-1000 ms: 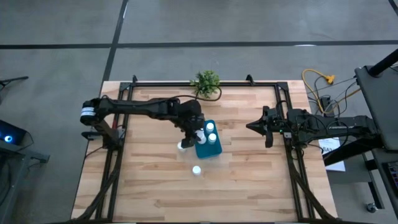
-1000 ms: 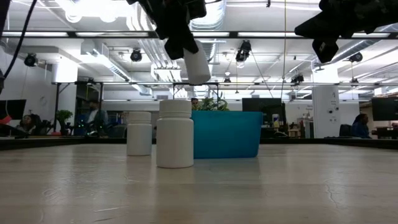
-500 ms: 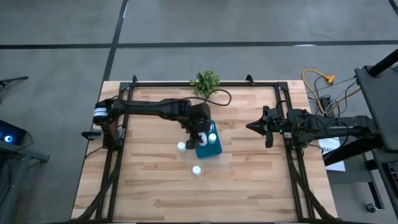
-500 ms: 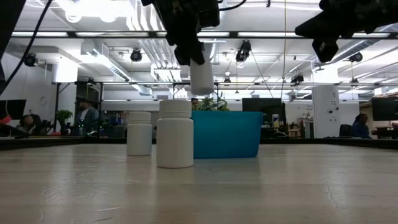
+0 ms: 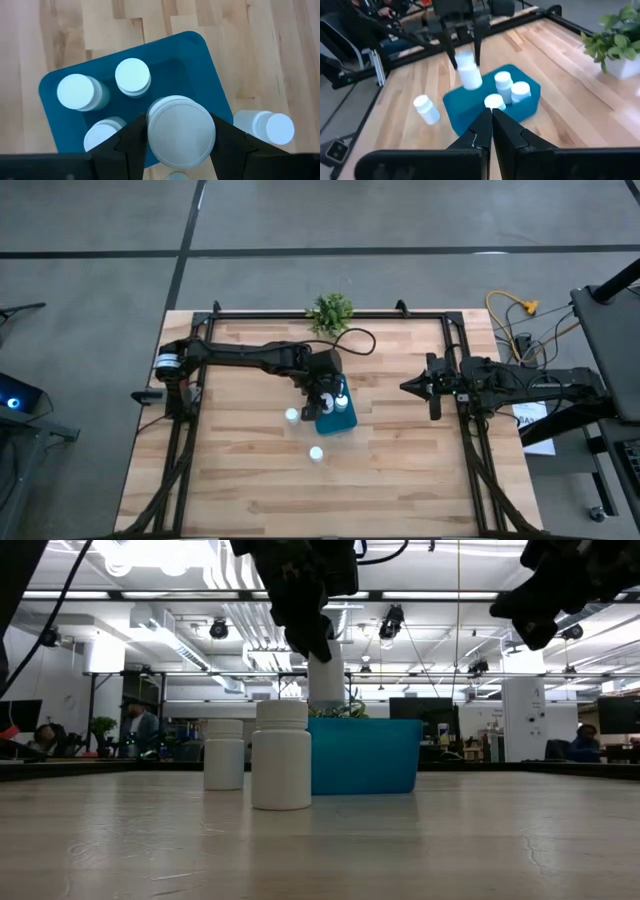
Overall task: Pick and place pill bottles into a basket
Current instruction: Put the top white medicine bottle into the blue bin
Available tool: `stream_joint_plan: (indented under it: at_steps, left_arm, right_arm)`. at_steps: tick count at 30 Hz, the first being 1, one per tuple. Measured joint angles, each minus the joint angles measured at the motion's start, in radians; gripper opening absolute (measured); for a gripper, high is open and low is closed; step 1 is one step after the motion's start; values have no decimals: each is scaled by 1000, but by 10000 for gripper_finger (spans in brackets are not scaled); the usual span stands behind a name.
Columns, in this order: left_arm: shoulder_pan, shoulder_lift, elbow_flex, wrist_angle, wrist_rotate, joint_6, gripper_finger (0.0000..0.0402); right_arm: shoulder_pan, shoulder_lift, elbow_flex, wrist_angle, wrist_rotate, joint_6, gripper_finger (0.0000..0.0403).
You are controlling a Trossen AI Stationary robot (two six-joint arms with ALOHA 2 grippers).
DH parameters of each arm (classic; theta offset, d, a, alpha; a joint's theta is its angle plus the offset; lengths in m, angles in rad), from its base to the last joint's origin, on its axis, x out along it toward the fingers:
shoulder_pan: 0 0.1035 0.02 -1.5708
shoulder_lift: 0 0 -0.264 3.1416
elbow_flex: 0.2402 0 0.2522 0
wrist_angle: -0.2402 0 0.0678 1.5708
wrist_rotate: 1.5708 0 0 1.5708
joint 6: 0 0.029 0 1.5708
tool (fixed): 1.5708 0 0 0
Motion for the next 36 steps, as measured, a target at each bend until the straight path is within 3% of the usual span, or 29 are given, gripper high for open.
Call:
stream_joint_plan:
  at_steps: [15,36]
  left_arm:
    - [0,-2,-5,29,-5,-2,154]
    - [0,15,-79,57,-8,-35,154]
  right_arm:
    - [0,-305,0,-150,9,-59,8]
    - [0,-348,-1,-215,10,-74,8]
